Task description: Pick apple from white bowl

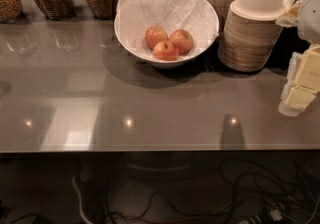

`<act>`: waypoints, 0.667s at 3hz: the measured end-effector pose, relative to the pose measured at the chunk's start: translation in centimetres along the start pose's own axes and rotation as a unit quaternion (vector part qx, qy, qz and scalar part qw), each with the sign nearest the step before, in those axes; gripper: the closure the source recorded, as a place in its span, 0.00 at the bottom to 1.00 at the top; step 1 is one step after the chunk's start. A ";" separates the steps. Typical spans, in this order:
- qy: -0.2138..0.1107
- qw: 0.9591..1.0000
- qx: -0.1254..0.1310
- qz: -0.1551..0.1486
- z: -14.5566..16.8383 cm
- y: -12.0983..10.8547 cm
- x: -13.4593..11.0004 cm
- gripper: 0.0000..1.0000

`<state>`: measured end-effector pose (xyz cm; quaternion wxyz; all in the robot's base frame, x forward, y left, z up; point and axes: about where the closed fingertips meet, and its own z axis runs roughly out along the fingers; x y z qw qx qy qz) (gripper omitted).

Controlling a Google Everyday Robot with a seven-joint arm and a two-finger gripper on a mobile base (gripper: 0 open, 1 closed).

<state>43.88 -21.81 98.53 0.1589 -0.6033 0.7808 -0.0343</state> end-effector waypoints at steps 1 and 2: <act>0.000 1.000 0.000 0.000 -3.4 -1.2 -0.3 0.00; 0.000 1.000 0.000 0.000 -4.2 -1.6 -0.3 0.00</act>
Offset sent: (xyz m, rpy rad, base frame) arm 0.1111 0.0301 -0.0227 0.0787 -0.1512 0.0679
